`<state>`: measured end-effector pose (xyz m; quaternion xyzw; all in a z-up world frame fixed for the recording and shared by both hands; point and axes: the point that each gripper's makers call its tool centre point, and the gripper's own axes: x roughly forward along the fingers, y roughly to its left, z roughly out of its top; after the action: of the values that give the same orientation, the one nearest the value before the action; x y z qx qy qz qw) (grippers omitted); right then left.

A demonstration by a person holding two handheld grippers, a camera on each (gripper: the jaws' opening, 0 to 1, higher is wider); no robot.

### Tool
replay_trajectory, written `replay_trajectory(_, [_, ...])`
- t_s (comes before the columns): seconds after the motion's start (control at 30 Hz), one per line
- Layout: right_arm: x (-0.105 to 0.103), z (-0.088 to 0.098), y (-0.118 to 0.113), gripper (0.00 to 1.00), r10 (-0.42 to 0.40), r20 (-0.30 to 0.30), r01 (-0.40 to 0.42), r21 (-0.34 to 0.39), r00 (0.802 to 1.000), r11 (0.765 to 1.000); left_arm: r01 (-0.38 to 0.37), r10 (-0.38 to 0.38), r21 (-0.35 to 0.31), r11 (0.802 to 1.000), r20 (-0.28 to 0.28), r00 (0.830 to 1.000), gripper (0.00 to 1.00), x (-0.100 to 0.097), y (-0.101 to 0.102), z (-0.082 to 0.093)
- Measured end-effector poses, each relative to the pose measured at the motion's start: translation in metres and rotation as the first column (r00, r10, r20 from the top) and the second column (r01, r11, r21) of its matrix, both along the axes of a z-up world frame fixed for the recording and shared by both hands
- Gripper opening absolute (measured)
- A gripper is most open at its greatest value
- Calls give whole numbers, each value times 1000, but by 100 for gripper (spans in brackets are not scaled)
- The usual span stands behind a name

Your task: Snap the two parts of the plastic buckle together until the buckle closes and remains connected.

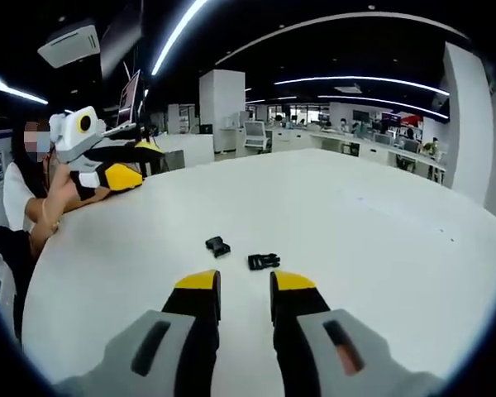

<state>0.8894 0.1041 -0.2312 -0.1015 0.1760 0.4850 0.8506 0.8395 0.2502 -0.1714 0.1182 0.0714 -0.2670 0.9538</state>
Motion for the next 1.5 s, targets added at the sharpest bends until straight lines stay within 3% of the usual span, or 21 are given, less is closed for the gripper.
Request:
replay_trajectory(0.13, [3, -3, 5, 23, -4, -59, 6, 39, 998, 999, -9, 9, -4, 1000, -15, 1000, 36, 1, 3, -3])
replay_trajectory(0.4, [12, -9, 11, 23, -5, -74, 7, 29, 997, 1000, -8, 8, -13, 1000, -15, 1000, 36, 0, 3, -3])
replay_trajectory(1.5, [27, -20, 22, 24, -6, -29, 6, -15, 1000, 1000, 0, -1, -15, 1000, -11, 1000, 36, -2, 2, -1])
